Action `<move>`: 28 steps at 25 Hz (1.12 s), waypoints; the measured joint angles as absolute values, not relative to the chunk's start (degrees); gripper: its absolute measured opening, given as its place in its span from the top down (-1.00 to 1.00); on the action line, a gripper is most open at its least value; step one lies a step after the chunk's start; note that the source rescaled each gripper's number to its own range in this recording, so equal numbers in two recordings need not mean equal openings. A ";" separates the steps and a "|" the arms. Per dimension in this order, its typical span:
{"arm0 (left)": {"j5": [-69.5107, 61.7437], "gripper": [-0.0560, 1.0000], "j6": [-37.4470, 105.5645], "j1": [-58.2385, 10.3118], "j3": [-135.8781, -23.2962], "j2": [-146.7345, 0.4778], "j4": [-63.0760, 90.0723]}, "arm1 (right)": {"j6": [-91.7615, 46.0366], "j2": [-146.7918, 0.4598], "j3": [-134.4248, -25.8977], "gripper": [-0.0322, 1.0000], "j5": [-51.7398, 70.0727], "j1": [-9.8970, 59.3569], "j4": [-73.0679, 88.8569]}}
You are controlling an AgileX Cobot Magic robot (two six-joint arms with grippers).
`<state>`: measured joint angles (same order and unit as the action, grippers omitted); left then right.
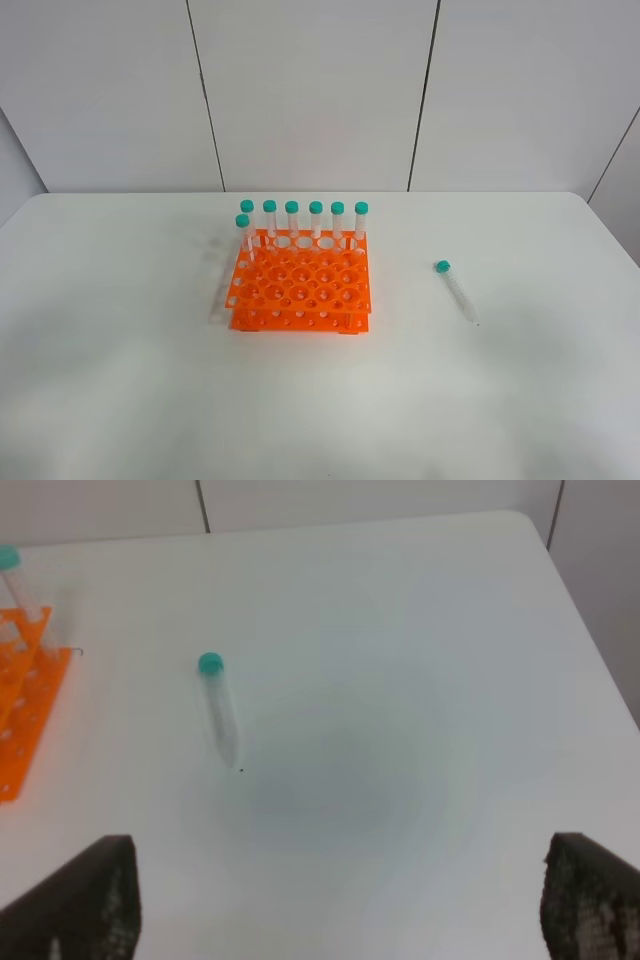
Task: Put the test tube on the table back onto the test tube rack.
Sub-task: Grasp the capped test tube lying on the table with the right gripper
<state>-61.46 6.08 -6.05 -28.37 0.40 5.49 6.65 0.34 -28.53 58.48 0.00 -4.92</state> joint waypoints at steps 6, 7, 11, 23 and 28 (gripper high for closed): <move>-61.46 -0.99 6.08 -6.05 -28.37 0.40 5.49 | 6.65 0.34 -28.53 -1.00 58.48 0.00 -4.33; -61.46 -0.99 6.08 -6.05 -28.37 0.40 5.49 | 6.65 0.34 -28.53 -1.00 58.48 0.00 -4.33; -61.46 -0.99 6.08 -6.05 -28.37 0.40 5.49 | 6.65 0.34 -28.53 -1.00 58.48 0.00 -4.14; -61.46 -0.99 6.08 -6.05 -28.37 0.40 5.49 | 6.65 0.34 -28.74 -1.00 58.48 0.00 -0.99; -61.46 -0.99 6.08 -6.05 -28.37 0.40 5.49 | 5.42 -0.17 -29.92 -1.00 57.81 0.00 0.86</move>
<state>-61.46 6.08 -6.05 -28.37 0.40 5.49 5.42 -0.17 -29.92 57.81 0.00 0.86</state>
